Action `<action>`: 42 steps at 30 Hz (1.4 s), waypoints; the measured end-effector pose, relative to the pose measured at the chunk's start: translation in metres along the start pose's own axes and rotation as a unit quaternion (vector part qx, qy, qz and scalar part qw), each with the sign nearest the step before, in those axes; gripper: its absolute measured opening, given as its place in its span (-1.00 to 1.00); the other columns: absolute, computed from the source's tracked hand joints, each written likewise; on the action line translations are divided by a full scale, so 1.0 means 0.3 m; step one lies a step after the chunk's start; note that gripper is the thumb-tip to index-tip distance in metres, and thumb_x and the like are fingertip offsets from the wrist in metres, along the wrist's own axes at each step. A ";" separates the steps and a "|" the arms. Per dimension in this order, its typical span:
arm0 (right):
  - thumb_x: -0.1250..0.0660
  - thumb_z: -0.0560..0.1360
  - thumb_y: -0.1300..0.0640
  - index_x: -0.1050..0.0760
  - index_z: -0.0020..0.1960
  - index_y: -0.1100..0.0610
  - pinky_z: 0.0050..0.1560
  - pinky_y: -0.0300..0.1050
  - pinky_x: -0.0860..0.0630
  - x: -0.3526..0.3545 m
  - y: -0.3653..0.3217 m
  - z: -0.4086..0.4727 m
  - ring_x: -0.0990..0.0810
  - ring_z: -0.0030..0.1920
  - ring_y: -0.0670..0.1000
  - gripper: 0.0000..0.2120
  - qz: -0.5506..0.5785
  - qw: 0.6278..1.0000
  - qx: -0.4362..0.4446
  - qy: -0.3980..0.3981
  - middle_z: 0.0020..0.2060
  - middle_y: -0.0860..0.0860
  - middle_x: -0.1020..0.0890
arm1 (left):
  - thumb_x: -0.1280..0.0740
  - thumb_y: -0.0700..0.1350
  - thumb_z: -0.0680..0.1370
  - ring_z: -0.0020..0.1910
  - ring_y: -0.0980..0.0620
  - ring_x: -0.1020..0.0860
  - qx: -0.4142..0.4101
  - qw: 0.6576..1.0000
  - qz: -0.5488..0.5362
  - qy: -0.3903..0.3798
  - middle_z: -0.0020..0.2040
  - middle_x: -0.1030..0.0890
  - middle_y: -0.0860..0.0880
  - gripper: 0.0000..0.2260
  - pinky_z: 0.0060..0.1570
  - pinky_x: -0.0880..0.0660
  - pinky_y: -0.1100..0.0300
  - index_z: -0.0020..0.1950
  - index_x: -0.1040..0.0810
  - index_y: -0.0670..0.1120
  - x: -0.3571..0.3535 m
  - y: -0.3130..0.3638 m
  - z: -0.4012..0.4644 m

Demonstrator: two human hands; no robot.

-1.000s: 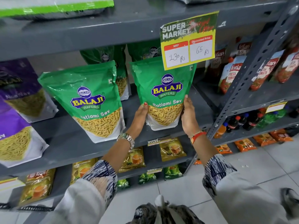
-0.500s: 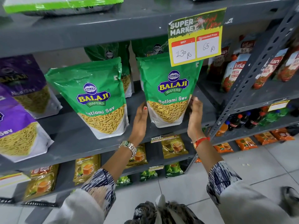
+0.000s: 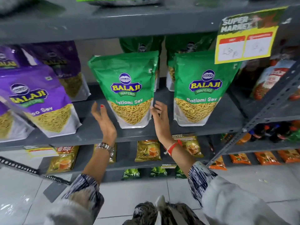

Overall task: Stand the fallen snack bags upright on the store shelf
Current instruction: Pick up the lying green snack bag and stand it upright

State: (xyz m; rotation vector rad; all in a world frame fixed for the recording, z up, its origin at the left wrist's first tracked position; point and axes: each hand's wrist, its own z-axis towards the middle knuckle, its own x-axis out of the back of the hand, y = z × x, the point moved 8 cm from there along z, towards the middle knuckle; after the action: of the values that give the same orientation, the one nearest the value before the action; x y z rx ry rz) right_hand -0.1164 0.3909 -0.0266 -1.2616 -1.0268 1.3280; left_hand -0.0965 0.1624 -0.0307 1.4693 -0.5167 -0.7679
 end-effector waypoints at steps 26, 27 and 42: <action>-0.28 0.51 -0.08 -0.10 0.50 0.09 0.37 -0.05 -0.28 0.034 0.083 0.045 -0.32 0.43 0.07 -0.34 0.027 0.992 -0.082 0.092 0.48 0.10 -0.30 | -0.01 0.05 0.62 0.30 -0.01 -0.45 0.089 0.944 -0.002 -0.318 0.39 -0.39 -0.05 -0.60 0.35 -0.37 -0.10 0.43 -0.16 -0.03 -0.208 -0.072 -0.069; -0.27 0.52 -0.07 -0.12 0.49 0.10 0.36 -0.04 -0.29 0.033 0.078 0.043 -0.33 0.43 0.10 -0.36 0.020 0.992 -0.084 0.095 0.48 0.11 -0.31 | -0.01 0.06 0.62 0.33 -0.03 -0.42 0.089 0.947 -0.001 -0.309 0.42 -0.38 -0.05 -0.60 0.37 -0.35 -0.09 0.44 -0.16 -0.02 -0.205 -0.071 -0.068; -0.31 0.44 -0.01 -0.42 0.05 0.00 -0.08 -0.21 -0.43 -0.253 0.124 -0.239 -0.47 -0.11 -0.07 -0.78 -0.047 0.997 0.029 0.045 -0.02 0.08 -0.48 | -0.05 -0.15 0.63 -0.17 0.01 -0.54 -0.012 0.997 -0.041 0.058 -0.10 -0.57 -0.09 -0.78 -0.12 -0.47 0.16 0.15 -0.44 -0.15 0.353 -0.033 -0.027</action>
State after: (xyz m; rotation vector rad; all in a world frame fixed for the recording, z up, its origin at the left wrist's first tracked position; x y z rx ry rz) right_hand -0.0517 0.3068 -0.0588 -1.2039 -0.9662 1.2101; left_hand -0.0211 0.0914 -0.0559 1.5099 -0.3604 -0.7453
